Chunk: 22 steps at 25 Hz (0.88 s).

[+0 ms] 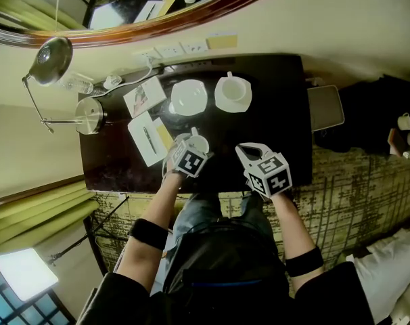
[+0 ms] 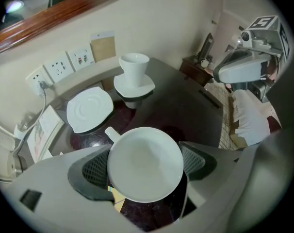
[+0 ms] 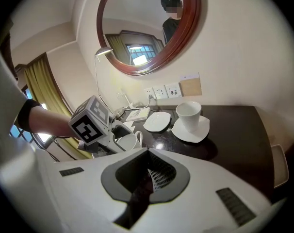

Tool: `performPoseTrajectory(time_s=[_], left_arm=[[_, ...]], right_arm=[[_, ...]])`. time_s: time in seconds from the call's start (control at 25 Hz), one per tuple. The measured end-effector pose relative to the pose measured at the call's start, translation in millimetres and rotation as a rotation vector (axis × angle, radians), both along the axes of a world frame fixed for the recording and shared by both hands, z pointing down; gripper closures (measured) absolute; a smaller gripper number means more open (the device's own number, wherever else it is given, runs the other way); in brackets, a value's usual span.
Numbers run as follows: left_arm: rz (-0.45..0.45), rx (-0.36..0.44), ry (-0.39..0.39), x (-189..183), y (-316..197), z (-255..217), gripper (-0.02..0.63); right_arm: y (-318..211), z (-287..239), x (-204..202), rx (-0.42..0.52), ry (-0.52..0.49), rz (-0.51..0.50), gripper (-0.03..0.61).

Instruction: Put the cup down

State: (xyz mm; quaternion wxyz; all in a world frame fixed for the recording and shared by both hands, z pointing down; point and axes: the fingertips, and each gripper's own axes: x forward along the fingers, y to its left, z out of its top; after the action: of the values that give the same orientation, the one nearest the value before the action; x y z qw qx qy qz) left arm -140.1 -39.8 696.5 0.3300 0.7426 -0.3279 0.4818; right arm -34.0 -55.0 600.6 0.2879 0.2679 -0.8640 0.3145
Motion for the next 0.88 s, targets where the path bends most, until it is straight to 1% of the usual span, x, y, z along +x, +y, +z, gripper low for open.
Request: performPoseTrajectory(time_s=[0.2,0.32,0.44,0.56,0.68,0.8,0.88], left_arm=[[-0.023,-0.001,0.025,-5.1,-11.1,-9.3,0.184],[-0.031,0.031,0.007,-14.0,-28.9,-30.3,0.184],[-0.019,0.066,0.008,-20.3,-51.3,-48.3,0.184],[0.007,0.106,0.009,-24.7,-79.3,-60.9,0.184],[0.034,0.116,0.024,-28.2,-102.4,-62.8,0.184],[0.036,0.142,-0.006,-44.3,-128.6,-69.8,0.184],[0.037,0.155,-0.010,-52.1,-143.8,-68.5,0.184]], right_arm=[[2.7,1.2,-17.1,-0.004,-0.006,-0.040,0.577],[4.8,-1.2,-29.3,0.001,-0.012,-0.067,0.577],[5.3,-4.9,-46.7,0.016,-0.016,-0.109,0.578],[5.8,-19.4,-69.0,0.023,-0.032,-0.165,0.578],[2.0,-28.1,-86.5,0.028,-0.042,-0.195,0.578],[-4.0,-30.9,-101.7,0.039,-0.049,-0.217,0.578],[-8.0,-31.5,-109.8,0.043,-0.051,-0.228,0.578]])
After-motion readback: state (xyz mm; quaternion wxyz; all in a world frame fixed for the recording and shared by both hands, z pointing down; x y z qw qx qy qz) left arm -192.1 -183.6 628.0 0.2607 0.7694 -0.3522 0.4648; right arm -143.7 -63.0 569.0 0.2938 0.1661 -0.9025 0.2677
